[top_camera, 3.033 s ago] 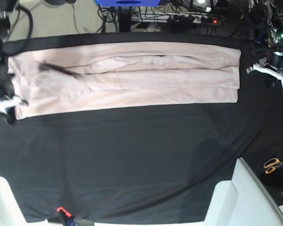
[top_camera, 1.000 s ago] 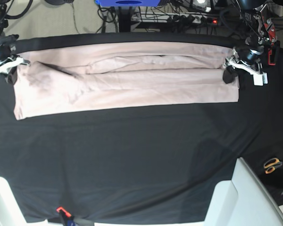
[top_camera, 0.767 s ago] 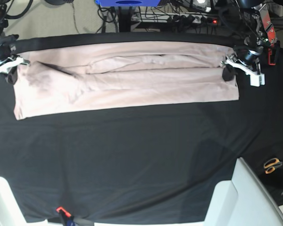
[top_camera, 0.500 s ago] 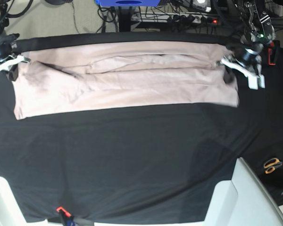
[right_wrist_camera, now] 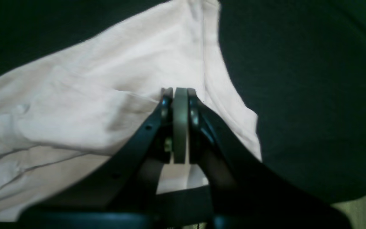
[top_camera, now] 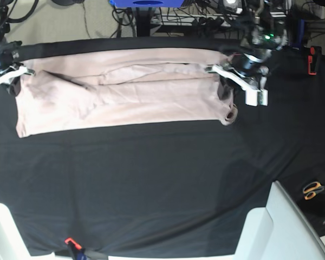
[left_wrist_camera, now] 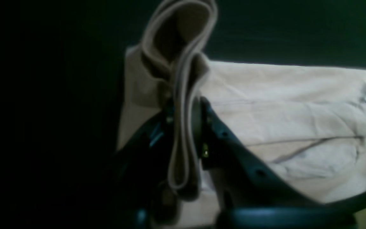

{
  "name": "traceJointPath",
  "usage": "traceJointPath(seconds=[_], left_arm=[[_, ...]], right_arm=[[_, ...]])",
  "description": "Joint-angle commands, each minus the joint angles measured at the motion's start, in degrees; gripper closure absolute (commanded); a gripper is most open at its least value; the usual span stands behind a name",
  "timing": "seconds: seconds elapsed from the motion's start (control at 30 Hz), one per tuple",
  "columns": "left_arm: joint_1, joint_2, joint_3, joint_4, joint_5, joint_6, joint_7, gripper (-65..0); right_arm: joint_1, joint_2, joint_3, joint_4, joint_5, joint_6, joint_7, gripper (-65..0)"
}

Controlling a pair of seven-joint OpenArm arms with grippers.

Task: Fold the T-shirt properly
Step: 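Fold the strip end with the left gripper toward the right gripper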

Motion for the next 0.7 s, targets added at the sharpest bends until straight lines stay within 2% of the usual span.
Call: traceJointPath(seconds=[0.0,0.23,0.43,0.67], left_arm=[[-0.4,-0.1,1.7,1.0,-0.9,-0.1,-1.3,0.0],[-3.5,0.0,11.3,0.3,-0.9,1.7,-1.5,0.0],[-9.1,0.0,20.9,-3.7,-1.2,7.3,-1.6,0.0],[-13.6,0.8,28.3,-8.4,-1.3,8.6,-1.7,0.0]], right_arm=[[0.0,0.9,0.4,0.6,0.6,0.1,1.4,-0.2],[0.0,0.9,0.4,0.6,0.6,0.1,1.4,-0.2],[0.0,0.9,0.4,0.6,0.6,0.1,1.4,-0.2],[-0.1,0.9,0.4,0.6,0.6,0.1,1.4,-0.2]])
